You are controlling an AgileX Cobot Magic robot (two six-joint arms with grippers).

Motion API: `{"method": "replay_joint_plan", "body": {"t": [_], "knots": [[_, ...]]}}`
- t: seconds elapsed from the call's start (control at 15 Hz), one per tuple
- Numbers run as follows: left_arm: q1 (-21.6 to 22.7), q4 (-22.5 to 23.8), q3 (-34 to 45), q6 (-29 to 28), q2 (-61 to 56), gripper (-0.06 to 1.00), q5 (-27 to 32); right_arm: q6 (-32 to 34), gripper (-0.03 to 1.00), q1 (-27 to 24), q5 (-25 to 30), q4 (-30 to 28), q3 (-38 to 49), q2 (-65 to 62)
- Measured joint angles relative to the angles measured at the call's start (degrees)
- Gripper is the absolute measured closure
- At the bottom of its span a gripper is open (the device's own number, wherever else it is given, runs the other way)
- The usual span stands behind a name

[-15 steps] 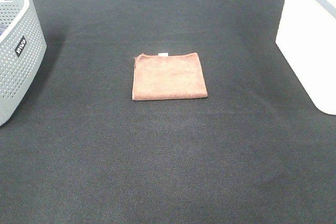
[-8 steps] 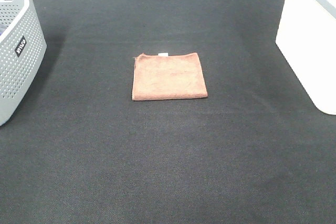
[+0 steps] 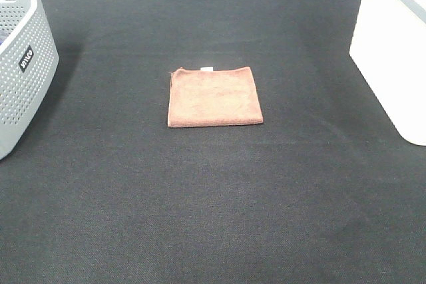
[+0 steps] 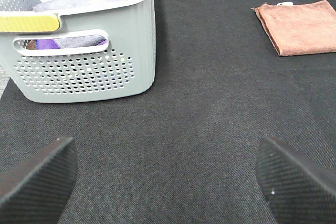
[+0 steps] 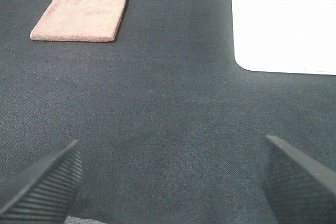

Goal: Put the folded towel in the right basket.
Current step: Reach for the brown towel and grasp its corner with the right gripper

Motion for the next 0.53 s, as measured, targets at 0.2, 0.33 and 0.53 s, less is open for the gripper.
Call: {"method": "replay_joint_plan", "body": {"t": [0.2, 0.33, 0.53], "knots": [[0.0, 0.0, 0.0, 0.0, 0.0, 0.07, 0.0, 0.0, 0.12, 0.0, 0.0, 0.0, 0.0, 0.0], [0.0, 0.0, 0.0, 0.0, 0.0, 0.07, 0.0, 0.0, 0.12, 0.0, 0.0, 0.0, 0.0, 0.0], [0.0, 0.0, 0.0, 0.0, -0.06, 0.07, 0.0, 0.0, 0.12, 0.0, 0.0, 0.0, 0.0, 0.0]]}}
